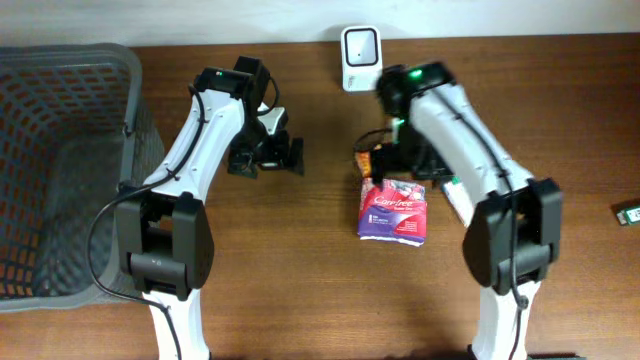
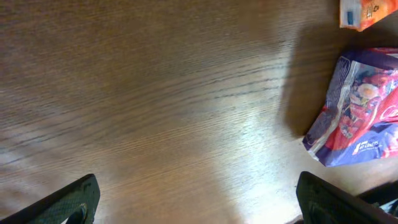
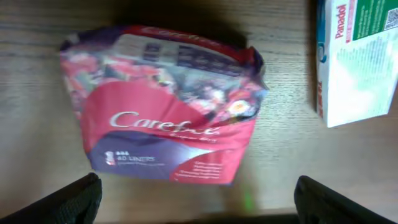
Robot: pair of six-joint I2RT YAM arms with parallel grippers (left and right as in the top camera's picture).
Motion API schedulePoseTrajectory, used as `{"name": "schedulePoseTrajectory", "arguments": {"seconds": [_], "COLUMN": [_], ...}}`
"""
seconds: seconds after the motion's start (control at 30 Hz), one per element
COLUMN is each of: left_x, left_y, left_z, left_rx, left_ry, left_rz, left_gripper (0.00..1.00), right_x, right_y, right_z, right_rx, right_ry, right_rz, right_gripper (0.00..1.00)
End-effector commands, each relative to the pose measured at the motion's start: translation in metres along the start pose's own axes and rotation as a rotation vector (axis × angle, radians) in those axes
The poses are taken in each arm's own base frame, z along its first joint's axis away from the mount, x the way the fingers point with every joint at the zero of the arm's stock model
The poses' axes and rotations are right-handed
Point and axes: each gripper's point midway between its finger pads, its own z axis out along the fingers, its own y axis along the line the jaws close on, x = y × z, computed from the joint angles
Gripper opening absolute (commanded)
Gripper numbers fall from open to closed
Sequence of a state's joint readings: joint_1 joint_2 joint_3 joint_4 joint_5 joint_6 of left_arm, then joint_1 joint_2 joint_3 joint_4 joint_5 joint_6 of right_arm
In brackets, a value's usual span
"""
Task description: Scan the item barcode
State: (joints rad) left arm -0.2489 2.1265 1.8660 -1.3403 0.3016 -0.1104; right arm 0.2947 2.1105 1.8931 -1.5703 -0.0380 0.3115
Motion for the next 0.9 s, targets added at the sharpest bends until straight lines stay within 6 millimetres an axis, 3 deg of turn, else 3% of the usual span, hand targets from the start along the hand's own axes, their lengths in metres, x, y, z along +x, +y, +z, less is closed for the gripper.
{"name": "schedulePoseTrajectory", "arguments": {"seconds": [0.0,0.2,0.27,0.33,0.4,0.5,0.6,0.63,0.67,0.7,0.83,0.87], "left_x": [-0.004,-0.002,-0.002,-0.002,-0.002,-0.002,-0.002,-0.001,-0.001,0.000,0.000,0.000], "left_y": [0.002,0.002,0.002,0.002,0.002,0.002,0.001,0.001,0.001,0.001,0.001,0.001], "left_z": [-0.005,-0.005,-0.005,-0.005,-0.005,-0.005,-0.005,-0.005,-0.005,-0.005,-0.005,-0.005], "left_rx": [-0.009,-0.010,-0.010,-0.010,-0.010,-0.010,-0.010,-0.010,-0.010,-0.011,-0.011,-0.011], "left_ry": [-0.017,-0.008,-0.009,-0.008,-0.009,-0.008,-0.008,-0.007,-0.004,-0.002,-0.002,-0.002], "left_rz": [-0.008,-0.011,-0.011,-0.011,-0.011,-0.011,-0.009,-0.009,-0.010,-0.011,-0.011,-0.011], "left_gripper": [0.99,0.99,0.99,0.99,0.99,0.99,0.99,0.99,0.99,0.99,0.99,0.99], "right_x": [0.017,0.023,0.019,0.017,0.018,0.018,0.013,0.013,0.011,0.010,0.018,0.017], "right_y": [0.013,0.016,0.014,0.012,0.012,0.012,0.015,0.014,0.008,0.006,0.004,0.004], "right_z": [0.019,0.081,0.087,0.087,0.085,0.068,0.050,0.050,0.051,0.052,0.087,0.093], "right_rx": [-0.099,-0.079,-0.064,-0.053,-0.053,-0.050,-0.058,-0.052,-0.020,-0.006,-0.005,-0.006], "right_ry": [0.090,0.113,0.095,0.085,0.087,0.092,0.072,0.069,0.057,0.053,0.082,0.078], "right_rz": [-0.014,0.036,0.034,0.033,0.033,0.033,0.023,0.021,0.020,0.019,0.039,0.039], "right_gripper": [0.99,0.99,0.75,0.43,0.30,0.24,0.04,0.04,0.31,0.49,0.50,0.43]}}
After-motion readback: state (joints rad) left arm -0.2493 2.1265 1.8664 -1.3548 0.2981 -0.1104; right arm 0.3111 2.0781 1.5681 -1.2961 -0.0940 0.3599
